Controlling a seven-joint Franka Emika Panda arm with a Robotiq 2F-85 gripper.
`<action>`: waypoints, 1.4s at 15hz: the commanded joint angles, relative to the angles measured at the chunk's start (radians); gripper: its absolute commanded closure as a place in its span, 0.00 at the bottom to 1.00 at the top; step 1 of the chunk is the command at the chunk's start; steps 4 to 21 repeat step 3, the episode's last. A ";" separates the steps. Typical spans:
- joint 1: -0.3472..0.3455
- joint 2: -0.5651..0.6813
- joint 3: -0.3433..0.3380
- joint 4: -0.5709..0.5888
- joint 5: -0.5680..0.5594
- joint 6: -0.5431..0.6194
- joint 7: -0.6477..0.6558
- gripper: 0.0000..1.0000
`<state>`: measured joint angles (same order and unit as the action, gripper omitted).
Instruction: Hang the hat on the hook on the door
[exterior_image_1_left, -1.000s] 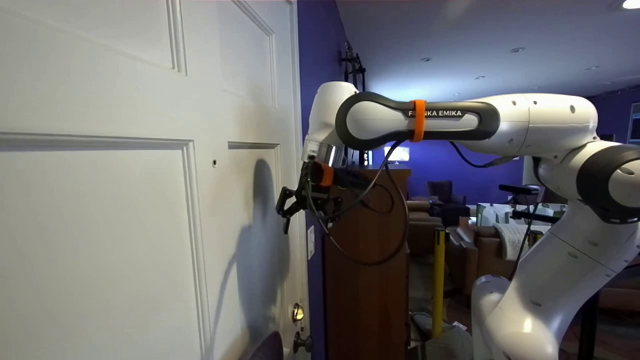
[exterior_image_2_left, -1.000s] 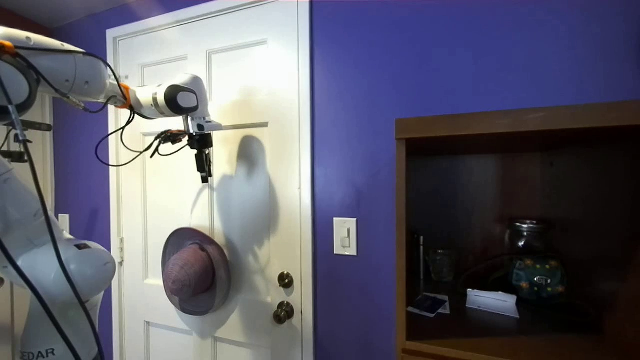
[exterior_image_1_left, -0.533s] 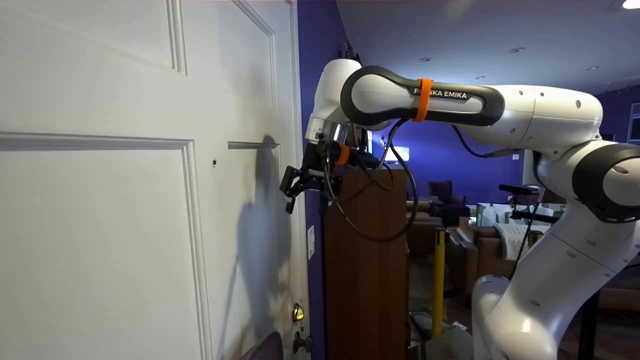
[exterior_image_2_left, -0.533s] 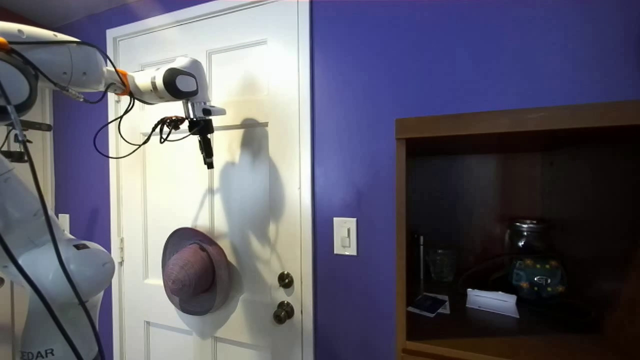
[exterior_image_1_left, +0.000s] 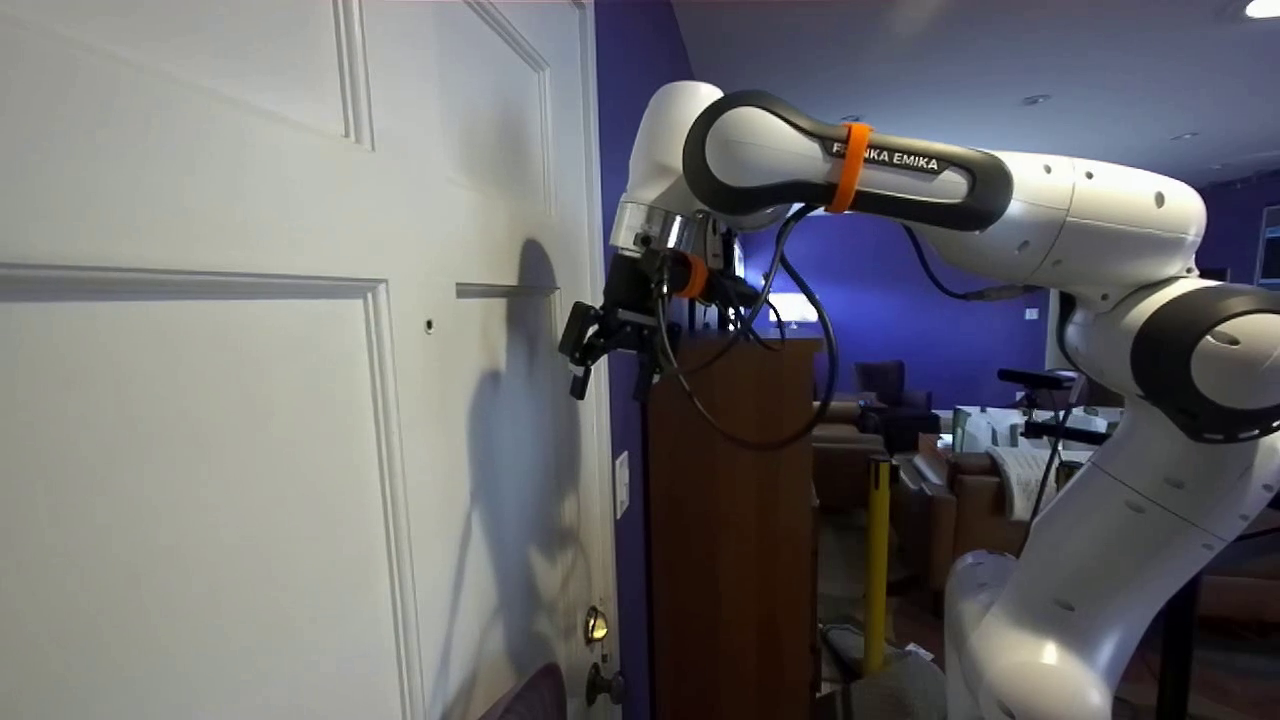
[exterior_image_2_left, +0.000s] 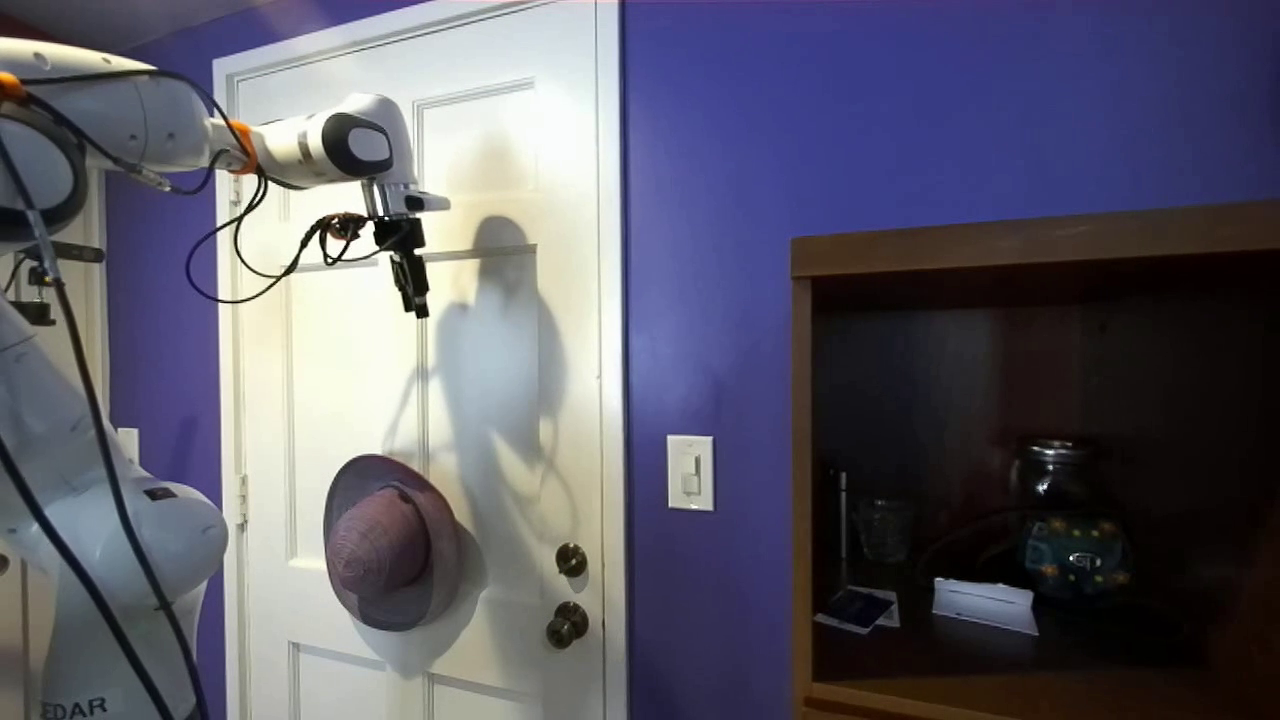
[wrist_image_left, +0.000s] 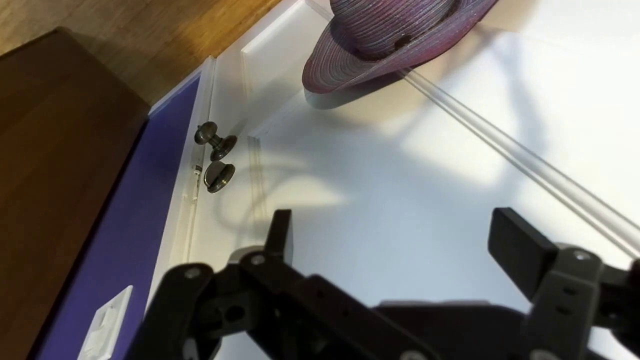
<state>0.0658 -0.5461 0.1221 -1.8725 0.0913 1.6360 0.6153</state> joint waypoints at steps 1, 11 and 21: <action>-0.032 0.003 0.021 0.009 0.014 -0.005 -0.012 0.00; -0.032 0.006 0.021 0.010 0.014 -0.005 -0.013 0.00; -0.032 0.006 0.021 0.010 0.014 -0.005 -0.013 0.00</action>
